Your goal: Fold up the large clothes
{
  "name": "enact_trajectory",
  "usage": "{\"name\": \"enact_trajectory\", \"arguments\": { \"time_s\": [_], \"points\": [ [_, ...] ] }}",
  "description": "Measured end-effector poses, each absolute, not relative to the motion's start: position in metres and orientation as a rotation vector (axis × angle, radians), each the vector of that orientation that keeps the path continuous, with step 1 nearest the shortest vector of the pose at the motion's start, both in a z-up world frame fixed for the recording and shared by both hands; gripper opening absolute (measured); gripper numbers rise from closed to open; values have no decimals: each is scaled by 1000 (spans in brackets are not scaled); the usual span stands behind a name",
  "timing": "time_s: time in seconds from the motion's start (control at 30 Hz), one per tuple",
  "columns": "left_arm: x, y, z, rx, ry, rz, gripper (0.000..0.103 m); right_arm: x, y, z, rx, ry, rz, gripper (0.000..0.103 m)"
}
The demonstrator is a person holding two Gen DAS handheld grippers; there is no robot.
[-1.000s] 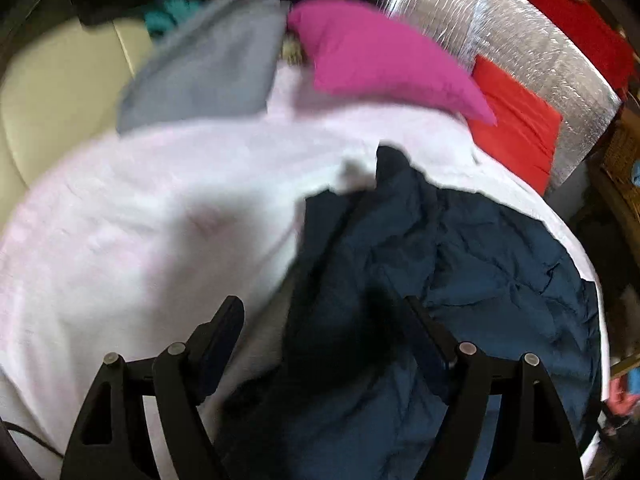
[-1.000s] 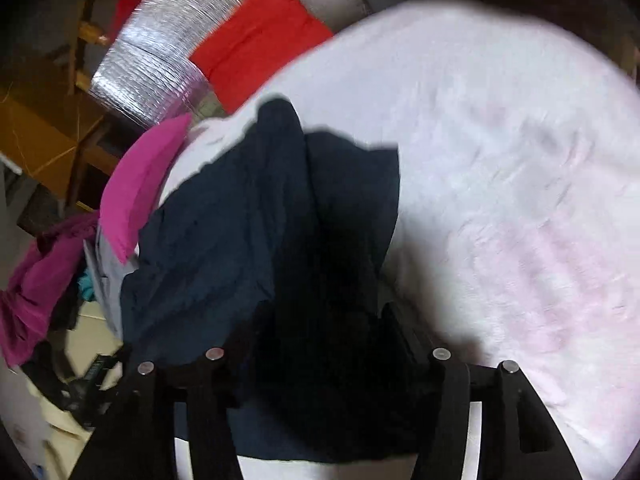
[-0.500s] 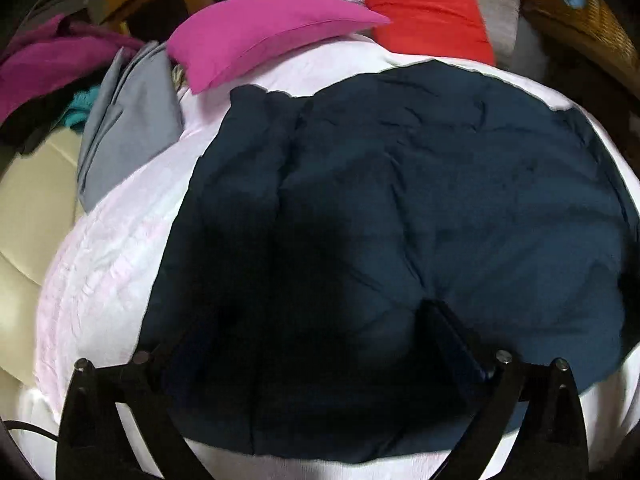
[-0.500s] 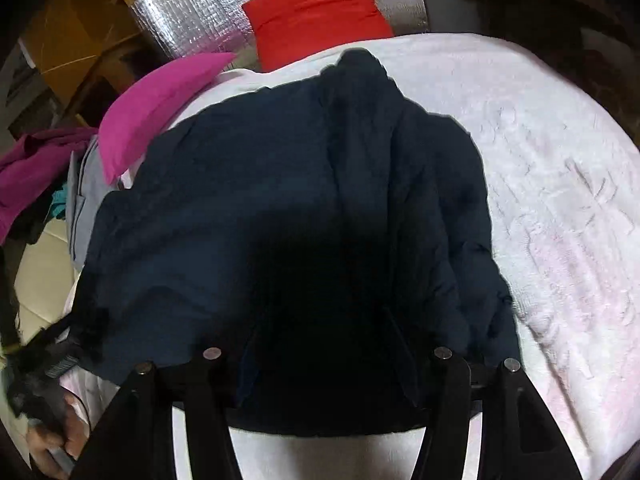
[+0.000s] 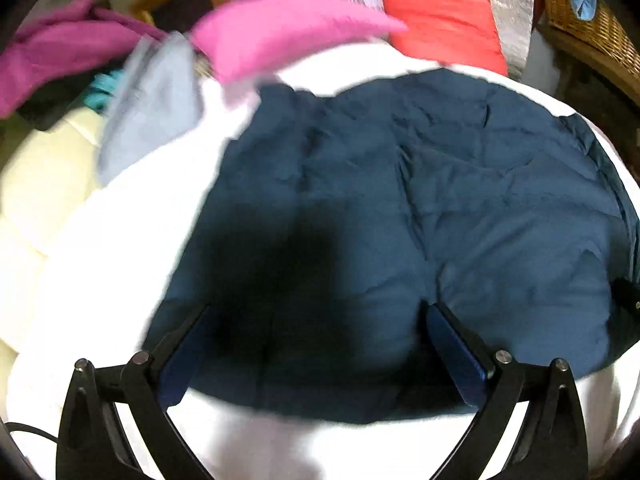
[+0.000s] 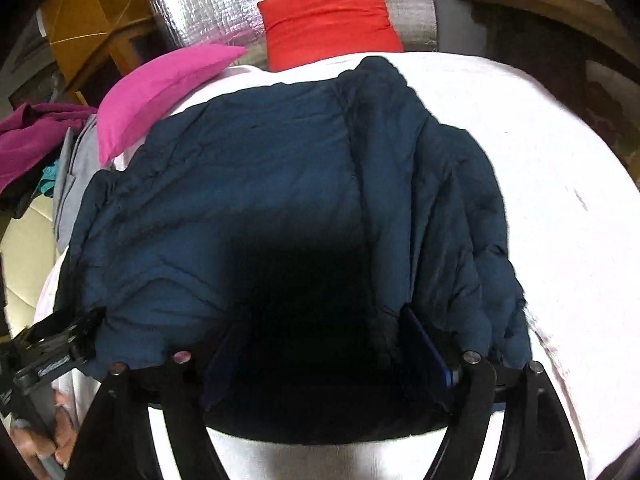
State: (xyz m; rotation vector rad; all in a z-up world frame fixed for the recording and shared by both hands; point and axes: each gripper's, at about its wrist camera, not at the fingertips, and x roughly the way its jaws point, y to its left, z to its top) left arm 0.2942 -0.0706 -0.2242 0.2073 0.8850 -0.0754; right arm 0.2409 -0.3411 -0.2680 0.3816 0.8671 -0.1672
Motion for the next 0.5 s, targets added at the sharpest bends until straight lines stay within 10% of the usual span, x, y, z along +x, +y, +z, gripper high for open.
{"name": "enact_trajectory", "arguments": {
  "time_s": [0.5],
  "points": [
    [134,-32,-61,223,462,56,103,114,-302,-151,279,615,-202,80]
  ]
}}
